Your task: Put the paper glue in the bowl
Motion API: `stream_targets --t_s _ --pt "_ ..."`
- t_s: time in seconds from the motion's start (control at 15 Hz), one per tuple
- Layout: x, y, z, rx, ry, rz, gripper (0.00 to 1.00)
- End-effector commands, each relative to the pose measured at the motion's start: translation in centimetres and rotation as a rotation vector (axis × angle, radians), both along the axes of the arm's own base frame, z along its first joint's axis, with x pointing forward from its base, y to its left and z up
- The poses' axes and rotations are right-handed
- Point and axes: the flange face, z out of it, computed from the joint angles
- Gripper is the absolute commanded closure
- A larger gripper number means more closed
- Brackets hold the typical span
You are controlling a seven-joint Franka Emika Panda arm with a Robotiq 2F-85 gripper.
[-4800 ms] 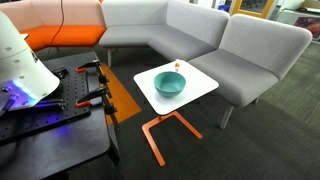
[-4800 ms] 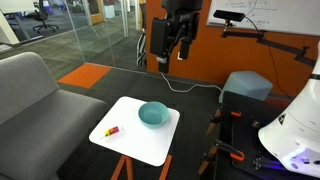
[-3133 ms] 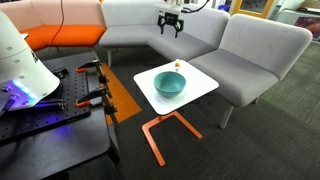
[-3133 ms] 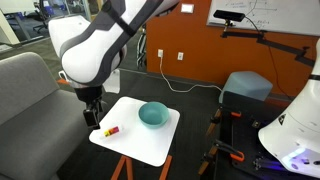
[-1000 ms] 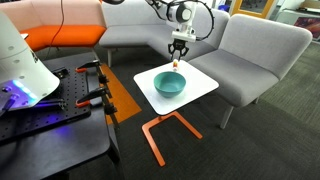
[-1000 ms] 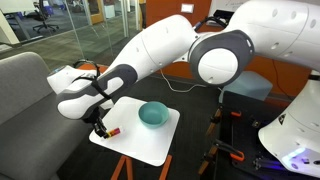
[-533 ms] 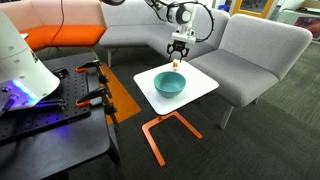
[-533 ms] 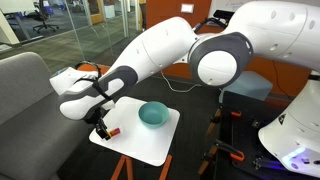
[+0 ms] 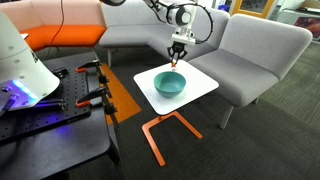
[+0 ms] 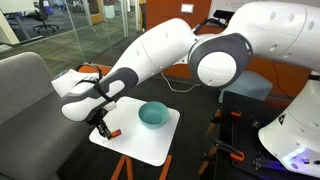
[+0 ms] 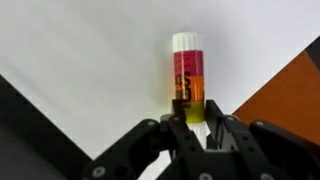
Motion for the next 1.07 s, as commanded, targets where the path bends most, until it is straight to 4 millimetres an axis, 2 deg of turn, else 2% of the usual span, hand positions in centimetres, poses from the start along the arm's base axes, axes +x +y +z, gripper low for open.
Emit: stream_targets --t_s 0.0,0.53,1.0 --pt "-0.5 -0.2 -0.5 0.005 0.033 0.011 0.92" --pt "0.1 0.4 1.5 0.021 0.051 -0.057 0.93" --pt "1.7 -1.5 6.3 -0.054 -0.009 -0.182 0.93"
